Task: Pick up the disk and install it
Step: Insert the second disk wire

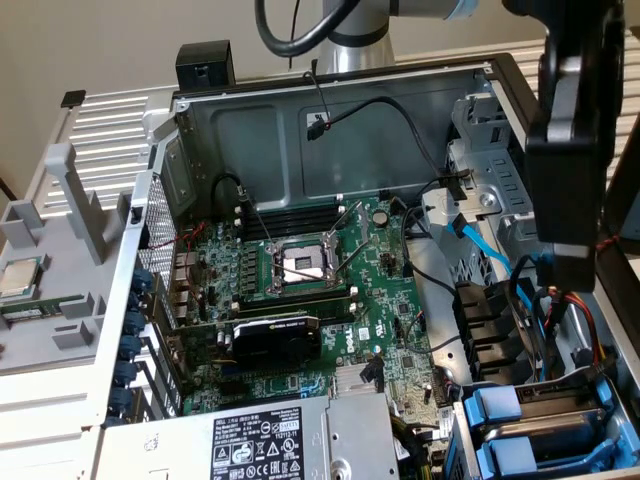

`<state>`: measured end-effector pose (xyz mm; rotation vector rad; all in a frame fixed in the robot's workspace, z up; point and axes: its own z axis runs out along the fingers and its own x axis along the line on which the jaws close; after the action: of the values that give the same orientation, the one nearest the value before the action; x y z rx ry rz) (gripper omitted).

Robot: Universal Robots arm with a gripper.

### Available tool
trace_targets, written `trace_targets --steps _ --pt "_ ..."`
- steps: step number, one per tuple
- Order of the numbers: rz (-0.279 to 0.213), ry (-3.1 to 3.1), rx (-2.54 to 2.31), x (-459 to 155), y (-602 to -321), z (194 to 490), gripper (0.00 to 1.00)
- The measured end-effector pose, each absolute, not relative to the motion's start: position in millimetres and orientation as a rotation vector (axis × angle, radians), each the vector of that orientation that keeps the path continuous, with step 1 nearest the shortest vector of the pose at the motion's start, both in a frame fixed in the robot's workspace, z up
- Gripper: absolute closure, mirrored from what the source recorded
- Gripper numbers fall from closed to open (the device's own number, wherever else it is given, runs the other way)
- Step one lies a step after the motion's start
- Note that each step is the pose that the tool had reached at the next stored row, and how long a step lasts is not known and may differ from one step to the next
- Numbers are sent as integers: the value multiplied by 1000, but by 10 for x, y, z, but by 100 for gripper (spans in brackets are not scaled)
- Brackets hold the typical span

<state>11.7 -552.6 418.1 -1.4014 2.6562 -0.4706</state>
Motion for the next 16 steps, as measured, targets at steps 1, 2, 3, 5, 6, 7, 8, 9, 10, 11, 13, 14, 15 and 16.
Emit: trace_targets --steps 1,2,3,5,6,7,8,9,10,11,13,14,15,16 --pt "-469 2648 -1415 114 -5526 4177 48" --pt "-468 2642 -1425 107 -5526 4171 48" --pt "-469 2637 -1434 96 -5526 4166 48" --pt "-477 2635 -1442 39 -5526 4159 48" --pt "-486 2635 -1444 4 -5526 4157 48" --pt "-502 2637 -1448 -33 -5526 4156 48" --pt "-524 2638 -1454 -49 -5525 4155 48" --pt "-545 2637 -1467 -55 -5525 4155 48" --pt "-559 2638 -1482 -55 -5525 4155 48" --pt "-570 2642 -1497 -56 -5525 4155 48" --pt "-578 2651 -1526 -59 -5525 4153 48" --pt "-574 2656 -1540 -60 -5525 4153 48" --pt "-568 2664 -1557 -60 -5525 4153 48" --pt "-565 2671 -1567 -66 -5524 4154 48"
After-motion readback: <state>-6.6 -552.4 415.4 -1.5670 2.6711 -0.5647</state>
